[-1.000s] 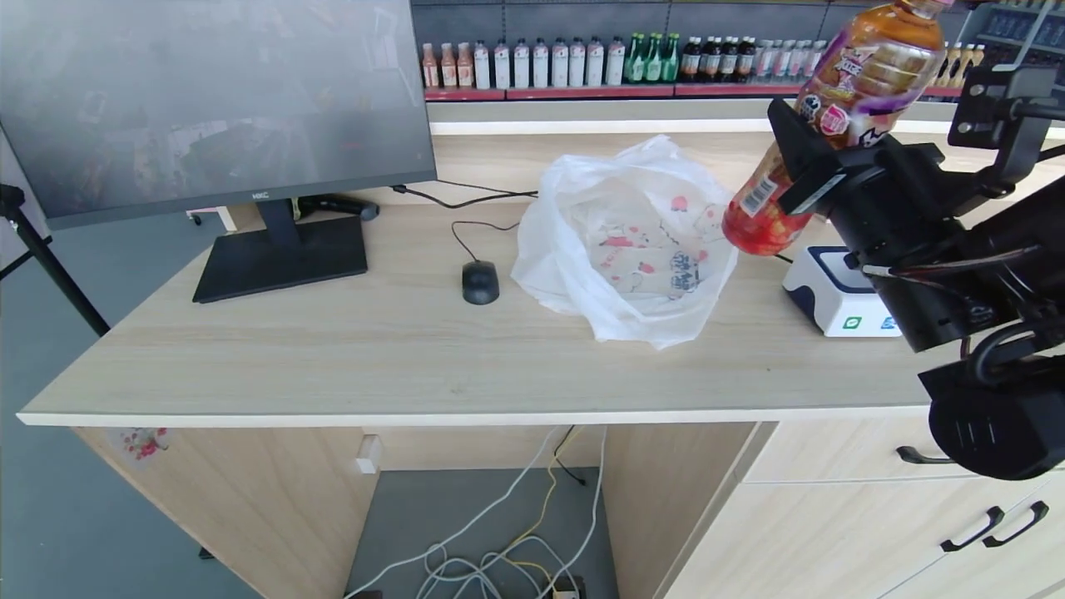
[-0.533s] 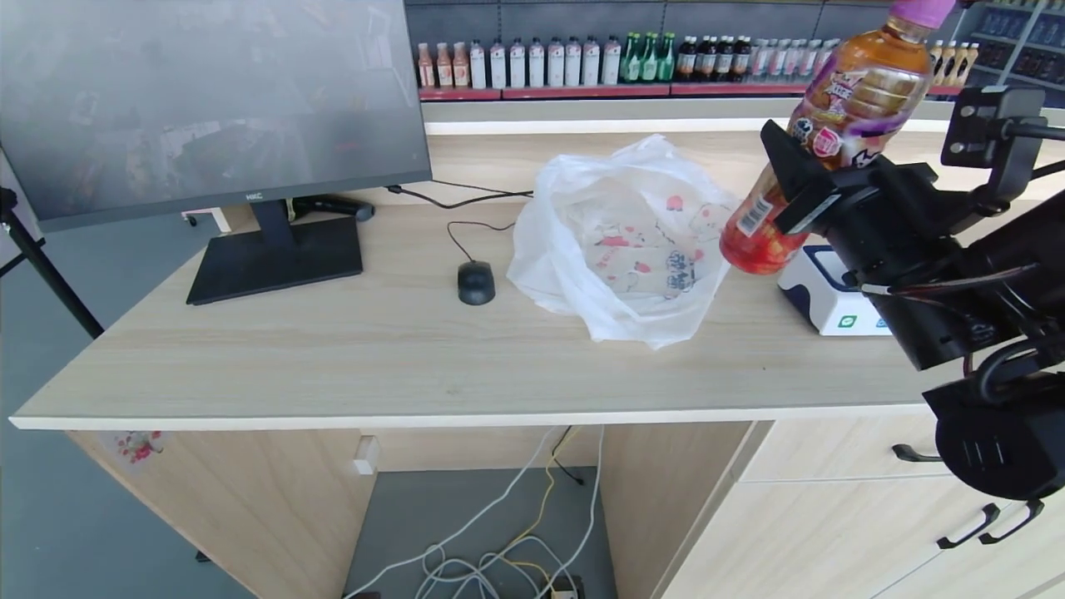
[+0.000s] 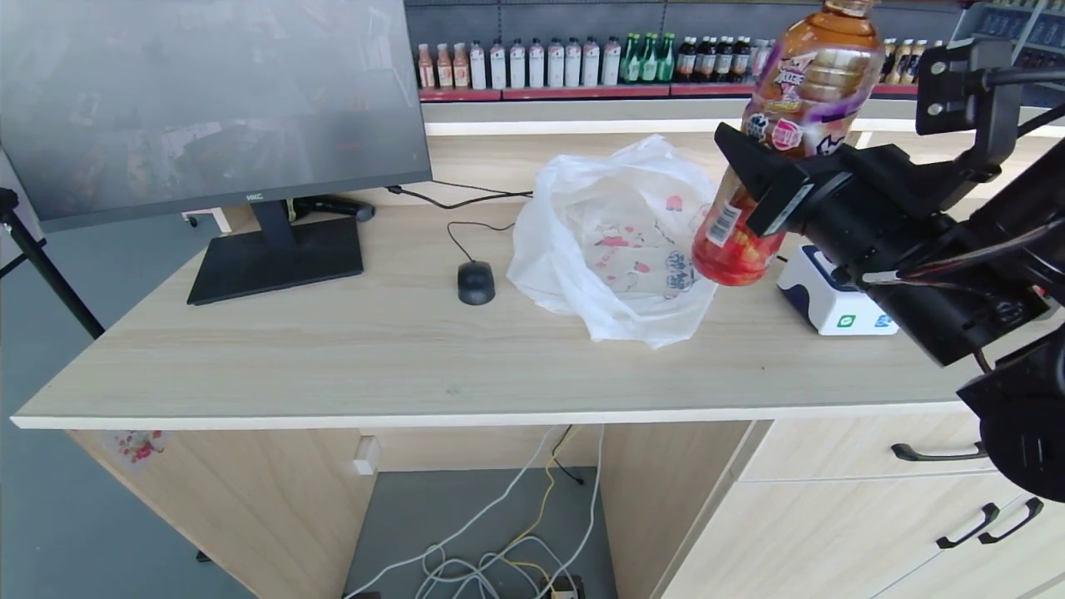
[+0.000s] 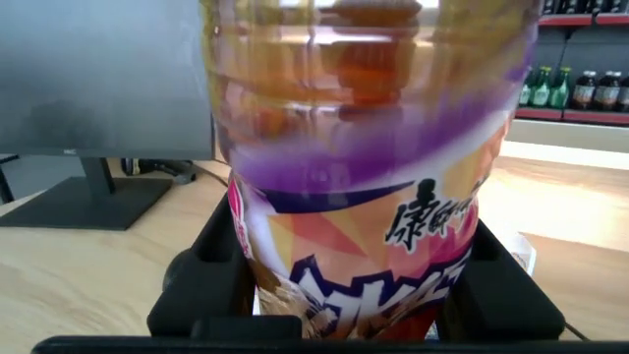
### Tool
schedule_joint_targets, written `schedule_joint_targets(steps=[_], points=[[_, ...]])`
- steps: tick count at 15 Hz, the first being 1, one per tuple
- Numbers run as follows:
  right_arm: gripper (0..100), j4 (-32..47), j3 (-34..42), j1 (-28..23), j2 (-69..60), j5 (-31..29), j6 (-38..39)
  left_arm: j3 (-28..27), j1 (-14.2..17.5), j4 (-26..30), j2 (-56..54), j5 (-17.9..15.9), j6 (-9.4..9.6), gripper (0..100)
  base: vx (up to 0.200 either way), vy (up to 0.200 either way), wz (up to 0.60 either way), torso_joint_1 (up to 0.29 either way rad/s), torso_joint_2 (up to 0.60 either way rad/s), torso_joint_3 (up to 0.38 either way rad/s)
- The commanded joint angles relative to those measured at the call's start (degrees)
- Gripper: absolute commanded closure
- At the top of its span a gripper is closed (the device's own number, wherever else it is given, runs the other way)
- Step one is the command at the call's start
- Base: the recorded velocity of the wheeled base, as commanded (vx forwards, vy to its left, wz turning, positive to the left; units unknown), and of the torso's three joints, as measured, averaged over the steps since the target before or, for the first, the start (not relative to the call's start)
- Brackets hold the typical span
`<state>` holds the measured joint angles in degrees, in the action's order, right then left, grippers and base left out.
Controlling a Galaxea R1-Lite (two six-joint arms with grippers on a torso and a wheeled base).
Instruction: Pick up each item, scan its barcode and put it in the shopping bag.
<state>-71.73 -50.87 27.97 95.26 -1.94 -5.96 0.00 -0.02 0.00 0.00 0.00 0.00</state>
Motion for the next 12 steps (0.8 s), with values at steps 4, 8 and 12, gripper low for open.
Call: schedule_joint_targets(steps=[4, 8, 12], points=[[100, 7.13, -10.39, 5.43, 3.88, 0.18, -0.72, 0.0, -0.06, 0.0, 0.0, 0.0, 0.0, 0, 0.0, 0.0, 0.0, 0.0, 0.0, 0.0], [100, 10.82, -14.61, 6.58, 6.96, 0.27, -0.72, 0.0, 0.02, 0.0, 0.0, 0.0, 0.0, 0, 0.0, 0.0, 0.0, 0.0, 0.0, 0.0], [100, 12.32, -20.58, 6.4, 11.0, 0.53, -0.28, 0.0, 0.02, 0.0, 0.0, 0.0, 0.0, 0, 0.0, 0.0, 0.0, 0.0, 0.0, 0.0]])
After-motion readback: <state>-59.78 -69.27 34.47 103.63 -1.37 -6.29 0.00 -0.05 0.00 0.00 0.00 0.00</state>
